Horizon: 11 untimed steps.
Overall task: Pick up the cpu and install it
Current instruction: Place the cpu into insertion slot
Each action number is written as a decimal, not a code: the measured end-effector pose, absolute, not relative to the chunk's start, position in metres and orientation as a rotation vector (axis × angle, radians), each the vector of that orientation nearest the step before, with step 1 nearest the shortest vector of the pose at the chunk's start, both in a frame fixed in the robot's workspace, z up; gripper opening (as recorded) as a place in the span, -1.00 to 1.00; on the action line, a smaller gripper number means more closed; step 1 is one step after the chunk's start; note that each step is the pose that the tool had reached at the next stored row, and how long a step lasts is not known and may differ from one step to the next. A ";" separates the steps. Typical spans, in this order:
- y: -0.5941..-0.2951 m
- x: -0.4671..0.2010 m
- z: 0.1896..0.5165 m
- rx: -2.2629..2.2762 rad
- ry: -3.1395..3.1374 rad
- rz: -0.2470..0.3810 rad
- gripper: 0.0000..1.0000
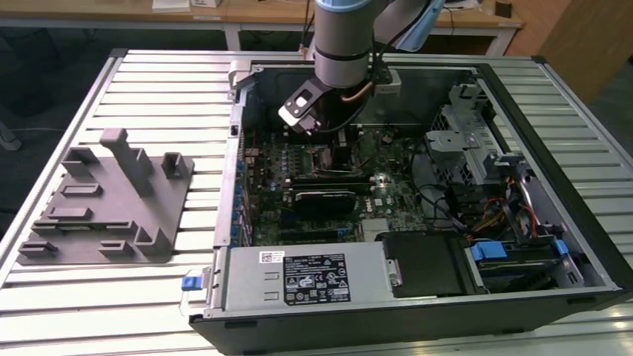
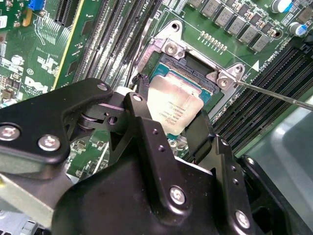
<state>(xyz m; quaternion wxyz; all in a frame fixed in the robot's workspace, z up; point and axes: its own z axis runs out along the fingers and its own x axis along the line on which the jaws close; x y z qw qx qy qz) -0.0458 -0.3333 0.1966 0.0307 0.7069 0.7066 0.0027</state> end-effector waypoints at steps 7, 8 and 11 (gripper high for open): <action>-0.333 -0.046 0.195 2.185 2.182 0.021 0.08; -0.333 -0.046 0.195 2.186 2.183 0.022 0.08; -0.333 -0.046 0.195 2.188 2.185 0.027 0.08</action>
